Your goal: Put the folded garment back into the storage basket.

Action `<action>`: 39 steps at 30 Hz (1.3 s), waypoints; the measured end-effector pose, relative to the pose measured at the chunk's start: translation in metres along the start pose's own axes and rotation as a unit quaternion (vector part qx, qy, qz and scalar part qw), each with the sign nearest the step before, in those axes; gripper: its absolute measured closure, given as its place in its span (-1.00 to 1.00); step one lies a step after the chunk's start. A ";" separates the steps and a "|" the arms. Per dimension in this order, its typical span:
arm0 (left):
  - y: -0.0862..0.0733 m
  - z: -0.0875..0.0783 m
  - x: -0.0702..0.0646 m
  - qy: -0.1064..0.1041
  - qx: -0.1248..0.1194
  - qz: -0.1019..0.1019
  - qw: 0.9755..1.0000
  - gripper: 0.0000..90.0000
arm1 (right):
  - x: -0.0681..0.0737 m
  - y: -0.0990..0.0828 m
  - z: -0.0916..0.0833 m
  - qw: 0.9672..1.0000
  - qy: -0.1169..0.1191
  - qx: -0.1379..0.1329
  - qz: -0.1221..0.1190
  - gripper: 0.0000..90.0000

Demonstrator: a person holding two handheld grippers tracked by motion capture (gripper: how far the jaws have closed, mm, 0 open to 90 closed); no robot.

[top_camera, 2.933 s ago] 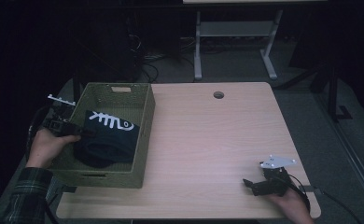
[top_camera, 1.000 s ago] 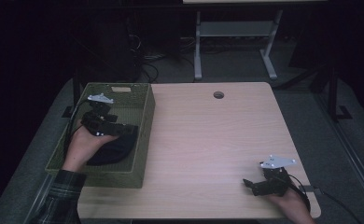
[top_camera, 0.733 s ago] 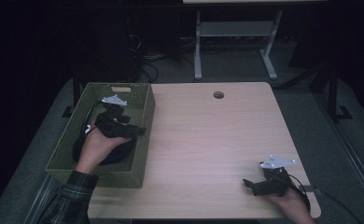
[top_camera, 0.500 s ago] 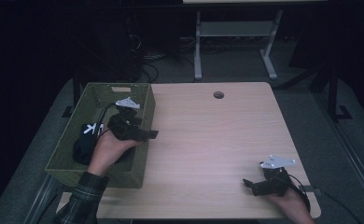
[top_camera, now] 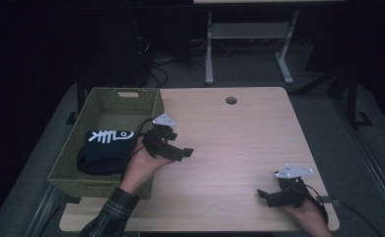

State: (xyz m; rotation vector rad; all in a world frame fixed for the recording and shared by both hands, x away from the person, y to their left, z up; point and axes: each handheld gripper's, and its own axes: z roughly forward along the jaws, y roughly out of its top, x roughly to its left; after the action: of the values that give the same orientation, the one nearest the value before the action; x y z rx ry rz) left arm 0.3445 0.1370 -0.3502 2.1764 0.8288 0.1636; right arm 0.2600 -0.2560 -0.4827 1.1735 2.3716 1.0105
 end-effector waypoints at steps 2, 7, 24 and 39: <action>-0.001 0.006 -0.004 -0.002 0.002 0.004 1.000 -0.69 | 0.000 0.000 0.000 1.000 0.000 0.000 0.000 -0.91; -0.007 0.020 -0.012 -0.008 0.006 0.007 1.000 -0.69 | 0.000 0.000 0.000 1.000 0.000 0.000 0.000 -0.91; -0.038 0.076 -0.035 -0.009 0.036 0.043 0.998 -0.69 | 0.000 0.000 0.000 1.000 0.000 0.001 0.000 -0.91; -0.068 0.101 -0.035 -0.001 0.044 0.051 0.998 -0.71 | 0.000 0.000 0.000 1.000 0.000 0.000 -0.001 -0.91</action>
State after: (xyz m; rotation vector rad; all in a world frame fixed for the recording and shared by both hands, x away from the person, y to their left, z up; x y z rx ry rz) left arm 0.3195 0.0845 -0.4623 2.3023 0.7351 0.1796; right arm 0.2601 -0.2561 -0.4827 1.1698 2.3718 1.0094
